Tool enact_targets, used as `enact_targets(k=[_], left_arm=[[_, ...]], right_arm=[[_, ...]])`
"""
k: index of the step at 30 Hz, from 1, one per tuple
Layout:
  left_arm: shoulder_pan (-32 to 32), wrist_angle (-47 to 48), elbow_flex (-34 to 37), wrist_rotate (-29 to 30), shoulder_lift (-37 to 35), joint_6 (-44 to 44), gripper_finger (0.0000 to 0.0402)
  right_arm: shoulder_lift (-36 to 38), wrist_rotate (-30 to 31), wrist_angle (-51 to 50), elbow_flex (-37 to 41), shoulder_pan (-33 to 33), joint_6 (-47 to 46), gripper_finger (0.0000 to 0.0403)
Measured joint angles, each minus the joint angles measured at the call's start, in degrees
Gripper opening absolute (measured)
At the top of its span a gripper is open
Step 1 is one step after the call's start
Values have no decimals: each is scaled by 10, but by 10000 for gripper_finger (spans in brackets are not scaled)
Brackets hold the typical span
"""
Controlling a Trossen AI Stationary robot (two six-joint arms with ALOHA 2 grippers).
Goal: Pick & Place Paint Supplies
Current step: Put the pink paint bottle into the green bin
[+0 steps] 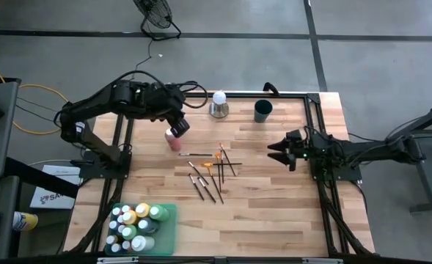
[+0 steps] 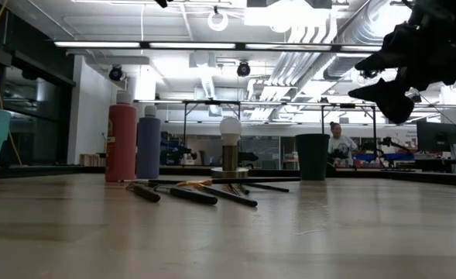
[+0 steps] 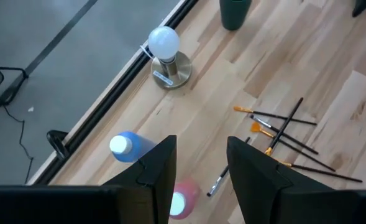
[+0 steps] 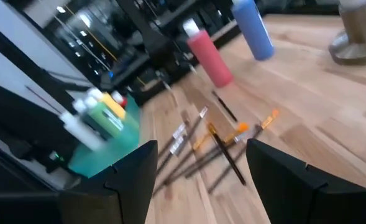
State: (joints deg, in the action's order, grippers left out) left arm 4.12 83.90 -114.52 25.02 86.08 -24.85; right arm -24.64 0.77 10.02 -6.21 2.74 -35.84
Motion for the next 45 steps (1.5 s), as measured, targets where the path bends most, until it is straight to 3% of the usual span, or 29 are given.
enact_targets(k=[12, 17, 29, 32, 45], left_arm=[[1, 53, 1, 6, 22, -45, 138], [14, 57, 46, 0, 24, -92, 138], [130, 14, 175, -166, 21, -148, 138], [155, 18, 203, -172, 18, -187, 140], [176, -3, 285, -227, 20, -204, 230]], right_arm=[[104, -8, -70, 5, 0, -1, 239], [157, -8, -105, 5, 0, -3, 239], [199, -12, -174, 5, 0, -36, 239], [199, -12, -173, 5, 0, -40, 239], [199, 10, -189, 5, 0, -52, 239]])
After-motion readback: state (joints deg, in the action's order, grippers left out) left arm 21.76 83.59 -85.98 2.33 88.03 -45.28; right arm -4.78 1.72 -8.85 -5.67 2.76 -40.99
